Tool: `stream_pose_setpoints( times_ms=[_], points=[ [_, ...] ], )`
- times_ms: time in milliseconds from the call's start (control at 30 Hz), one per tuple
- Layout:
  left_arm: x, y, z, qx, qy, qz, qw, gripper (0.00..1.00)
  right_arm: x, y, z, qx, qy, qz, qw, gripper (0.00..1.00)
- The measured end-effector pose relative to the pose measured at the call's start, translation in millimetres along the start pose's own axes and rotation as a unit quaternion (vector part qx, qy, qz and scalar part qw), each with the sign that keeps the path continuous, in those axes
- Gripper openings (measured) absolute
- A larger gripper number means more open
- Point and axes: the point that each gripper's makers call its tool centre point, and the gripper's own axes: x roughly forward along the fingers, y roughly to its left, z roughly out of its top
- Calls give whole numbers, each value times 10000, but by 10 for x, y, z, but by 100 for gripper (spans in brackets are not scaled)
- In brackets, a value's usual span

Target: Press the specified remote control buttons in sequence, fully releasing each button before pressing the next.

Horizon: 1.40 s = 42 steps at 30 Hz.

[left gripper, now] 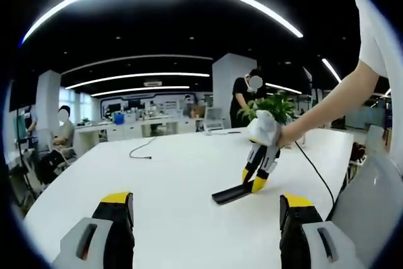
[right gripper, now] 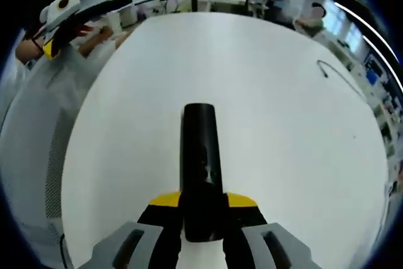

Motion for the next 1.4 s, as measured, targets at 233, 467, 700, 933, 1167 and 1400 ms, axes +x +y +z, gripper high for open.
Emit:
stream_pose_setpoints(
  times_ms=[233, 467, 700, 933, 1167, 1400],
  points=[
    [0, 7, -1, 30, 5, 14, 10000, 100, 0, -45, 9, 117, -92, -3, 9999, 22],
    [2, 16, -9, 27, 26, 35, 10000, 100, -7, 8, 58, 860, -807, -121, 9929, 28],
    [8, 0, -30, 22, 84, 0, 10000, 100, -46, 59, 109, 1665, -1616, -305, 9722, 52],
    [12, -18, -53, 6, 146, -51, 9999, 100, -230, -33, 151, 2329, -2266, -944, 9410, 78],
    [13, -34, -66, -15, 192, -96, 9998, 100, -609, -144, 176, 2785, -2870, -1666, 9013, 99],
    [10, -39, -69, -35, 204, -107, 9997, 100, -990, -22, 67, 2866, -3134, -2125, 8801, 99]
  ],
)
